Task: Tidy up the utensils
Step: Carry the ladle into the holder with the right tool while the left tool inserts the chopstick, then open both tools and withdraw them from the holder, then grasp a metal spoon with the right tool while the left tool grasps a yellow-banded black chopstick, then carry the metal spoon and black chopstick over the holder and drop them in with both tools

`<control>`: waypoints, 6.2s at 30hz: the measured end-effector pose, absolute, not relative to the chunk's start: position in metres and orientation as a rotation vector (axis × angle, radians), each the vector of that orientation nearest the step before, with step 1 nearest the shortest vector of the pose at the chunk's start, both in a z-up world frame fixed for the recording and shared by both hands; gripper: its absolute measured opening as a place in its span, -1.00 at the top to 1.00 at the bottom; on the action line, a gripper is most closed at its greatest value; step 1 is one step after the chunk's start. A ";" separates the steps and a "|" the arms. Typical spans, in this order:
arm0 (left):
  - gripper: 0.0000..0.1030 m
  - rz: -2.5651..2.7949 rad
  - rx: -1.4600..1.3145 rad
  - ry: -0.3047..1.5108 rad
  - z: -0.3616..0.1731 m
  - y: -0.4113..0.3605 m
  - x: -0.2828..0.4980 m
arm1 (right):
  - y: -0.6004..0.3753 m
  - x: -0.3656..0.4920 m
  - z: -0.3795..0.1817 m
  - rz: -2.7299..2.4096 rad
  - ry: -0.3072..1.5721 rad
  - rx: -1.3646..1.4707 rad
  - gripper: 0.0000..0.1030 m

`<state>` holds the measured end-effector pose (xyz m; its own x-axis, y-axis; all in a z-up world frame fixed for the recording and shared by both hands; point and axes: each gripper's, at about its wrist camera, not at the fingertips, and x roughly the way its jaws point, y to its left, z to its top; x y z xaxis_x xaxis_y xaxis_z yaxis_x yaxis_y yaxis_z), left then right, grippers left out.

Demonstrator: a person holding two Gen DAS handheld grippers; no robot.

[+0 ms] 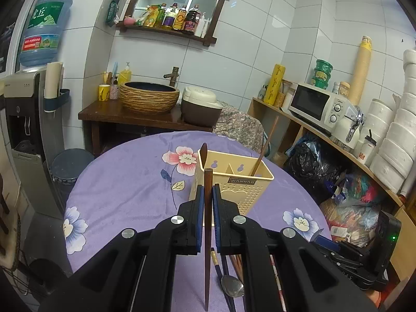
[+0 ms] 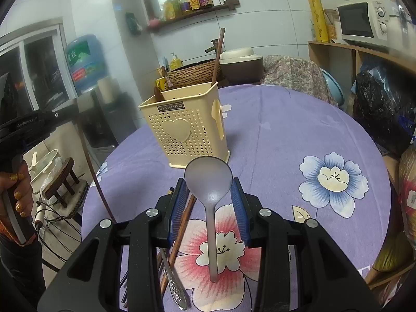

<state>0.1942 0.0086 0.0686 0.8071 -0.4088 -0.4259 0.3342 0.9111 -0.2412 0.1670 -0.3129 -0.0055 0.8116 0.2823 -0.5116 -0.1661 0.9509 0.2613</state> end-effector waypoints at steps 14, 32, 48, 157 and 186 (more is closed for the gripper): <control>0.85 -0.469 -0.144 0.313 0.182 -0.012 0.220 | -0.293 0.218 0.103 0.307 0.362 0.100 0.29; 0.85 -0.295 -0.132 0.347 0.135 -0.053 0.313 | -0.272 0.328 0.103 0.210 0.329 0.093 0.29; 0.79 -0.317 -0.060 0.439 0.085 -0.056 0.311 | -0.266 0.321 0.033 0.154 0.403 0.013 0.25; 0.80 -0.337 0.113 0.841 -0.075 -0.080 0.249 | -0.315 0.166 -0.006 0.302 0.586 0.177 0.26; 0.83 -0.362 -0.083 0.465 0.053 -0.004 0.198 | -0.313 0.171 0.002 0.317 0.564 0.172 0.26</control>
